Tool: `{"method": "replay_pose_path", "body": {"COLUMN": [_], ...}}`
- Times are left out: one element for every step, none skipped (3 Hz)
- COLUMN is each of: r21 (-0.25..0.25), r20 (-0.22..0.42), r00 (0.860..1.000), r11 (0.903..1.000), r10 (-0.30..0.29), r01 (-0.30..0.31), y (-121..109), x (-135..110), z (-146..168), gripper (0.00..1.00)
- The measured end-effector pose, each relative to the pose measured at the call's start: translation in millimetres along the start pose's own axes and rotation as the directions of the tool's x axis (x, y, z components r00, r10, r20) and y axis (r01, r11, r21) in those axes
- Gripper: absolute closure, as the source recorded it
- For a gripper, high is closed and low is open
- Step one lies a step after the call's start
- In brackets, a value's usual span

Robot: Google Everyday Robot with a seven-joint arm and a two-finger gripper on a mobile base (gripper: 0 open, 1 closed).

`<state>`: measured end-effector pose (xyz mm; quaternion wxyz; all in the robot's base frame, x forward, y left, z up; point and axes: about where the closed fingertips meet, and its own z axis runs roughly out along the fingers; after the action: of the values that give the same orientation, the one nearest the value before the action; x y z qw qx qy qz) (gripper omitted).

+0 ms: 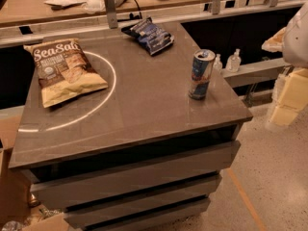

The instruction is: Move redbull can near brown chip bag

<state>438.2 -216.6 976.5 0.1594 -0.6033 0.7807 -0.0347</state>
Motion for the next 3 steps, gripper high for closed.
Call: {"method": "replay_pose_path", "body": {"r21": [0.0,0.023,0.054], "r20": [0.0,0.1,0.33], "r00": [1.0,0.994,0.928], "r11": [1.0,0.9981,0.9773], "r10": [0.0,0.054,0.176], "r01": [0.0,-0.056,-0.205], "y": [0,-5,-17], "x": [0,4,29], "z": [0,4,23], "gripper": [0.0,0.0,0.0]}}
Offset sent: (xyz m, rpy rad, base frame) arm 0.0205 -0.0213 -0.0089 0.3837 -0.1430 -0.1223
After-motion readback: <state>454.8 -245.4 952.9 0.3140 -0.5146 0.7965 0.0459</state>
